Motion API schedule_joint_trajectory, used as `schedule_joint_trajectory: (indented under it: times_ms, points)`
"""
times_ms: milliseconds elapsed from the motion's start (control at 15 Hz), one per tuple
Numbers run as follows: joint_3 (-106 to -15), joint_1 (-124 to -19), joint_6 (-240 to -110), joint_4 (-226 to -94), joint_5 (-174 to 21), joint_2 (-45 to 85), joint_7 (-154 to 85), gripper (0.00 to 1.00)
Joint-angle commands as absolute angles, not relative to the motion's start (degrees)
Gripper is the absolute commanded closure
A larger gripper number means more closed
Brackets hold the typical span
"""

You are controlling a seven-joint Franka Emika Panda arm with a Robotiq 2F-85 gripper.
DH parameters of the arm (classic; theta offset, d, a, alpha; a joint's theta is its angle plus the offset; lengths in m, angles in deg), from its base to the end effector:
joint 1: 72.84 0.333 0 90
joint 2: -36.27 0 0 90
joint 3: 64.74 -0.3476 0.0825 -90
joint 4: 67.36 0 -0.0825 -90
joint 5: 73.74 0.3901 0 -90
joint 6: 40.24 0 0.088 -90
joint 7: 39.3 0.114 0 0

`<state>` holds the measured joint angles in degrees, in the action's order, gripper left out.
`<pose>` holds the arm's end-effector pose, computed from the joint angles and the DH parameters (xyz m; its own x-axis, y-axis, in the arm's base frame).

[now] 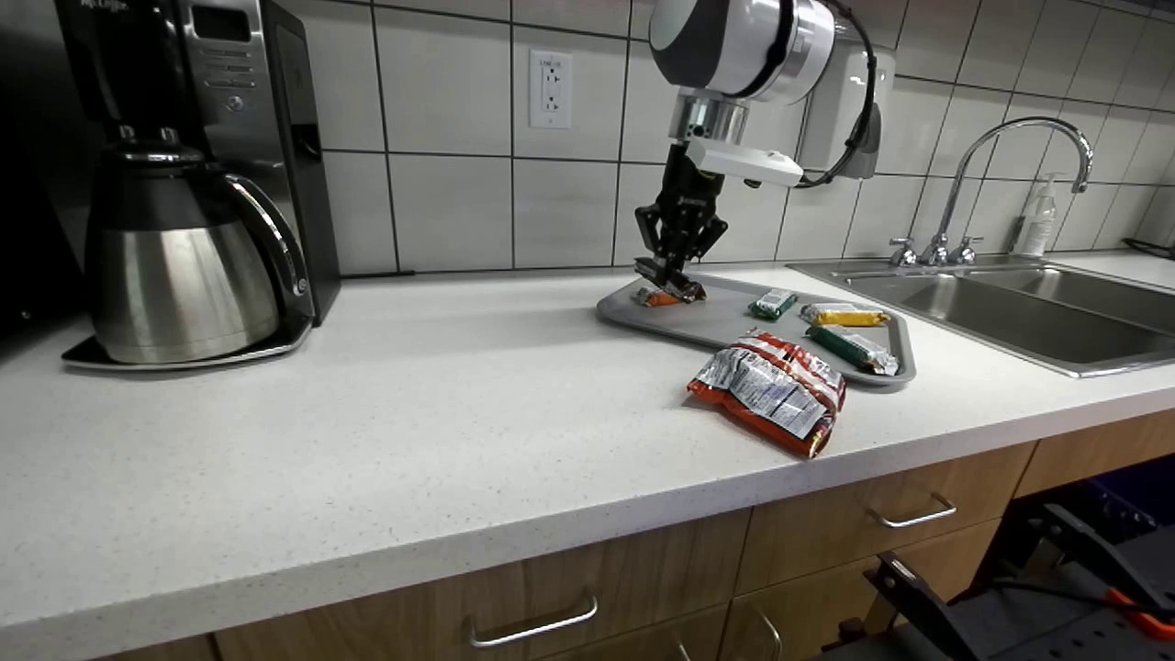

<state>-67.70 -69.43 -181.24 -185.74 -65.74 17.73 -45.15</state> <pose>0.6077 0.0672 0.3006 0.9921 0.1001 0.0756 0.1077 -0.9887 -0.1042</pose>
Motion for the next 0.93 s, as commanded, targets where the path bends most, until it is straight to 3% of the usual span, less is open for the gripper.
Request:
schedule_joint_trajectory:
  times_ms: [0,867]
  points:
    - [-67.7,-71.0,-179.0,-184.6,-65.8,18.0,-44.0,0.96]
    - [-65.3,-71.5,-179.1,-186.5,-66.6,18.8,-39.4,0.96]
